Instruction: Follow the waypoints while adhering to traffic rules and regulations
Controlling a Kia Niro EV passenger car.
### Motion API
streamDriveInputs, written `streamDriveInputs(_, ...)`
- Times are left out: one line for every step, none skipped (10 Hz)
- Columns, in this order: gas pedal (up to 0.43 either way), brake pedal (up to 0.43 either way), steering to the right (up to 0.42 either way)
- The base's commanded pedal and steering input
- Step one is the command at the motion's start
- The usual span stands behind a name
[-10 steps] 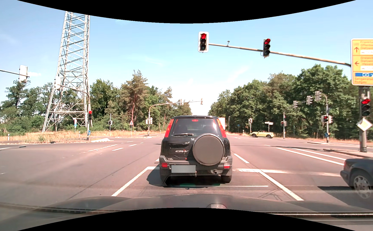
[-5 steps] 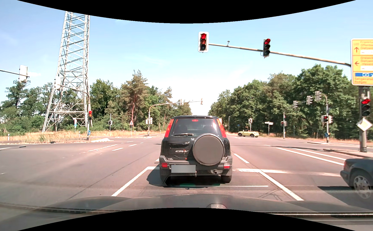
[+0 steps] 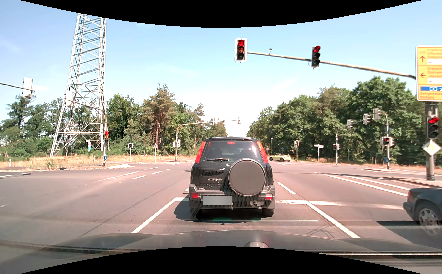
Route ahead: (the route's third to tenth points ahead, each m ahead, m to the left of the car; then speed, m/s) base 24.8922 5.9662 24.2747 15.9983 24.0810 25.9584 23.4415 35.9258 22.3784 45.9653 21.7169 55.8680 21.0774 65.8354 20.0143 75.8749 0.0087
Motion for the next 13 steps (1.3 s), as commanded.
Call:
streamDriveInputs(0.000, 0.098, -0.006)
streamDriveInputs(0.000, 0.061, -0.006)
streamDriveInputs(0.000, 0.037, -0.006)
streamDriveInputs(0.000, 0.024, -0.006)
streamDriveInputs(0.000, 0.018, -0.006)
streamDriveInputs(0.000, 0.018, -0.006)
streamDriveInputs(0.000, 0.018, -0.006)
streamDriveInputs(0.000, 0.018, -0.007)
streamDriveInputs(0.000, 0.000, -0.008)
streamDriveInputs(0.000, 0.000, -0.009)
streamDriveInputs(0.000, 0.000, -0.010)
streamDriveInputs(0.000, 0.000, -0.010)
streamDriveInputs(0.000, 0.000, -0.010)
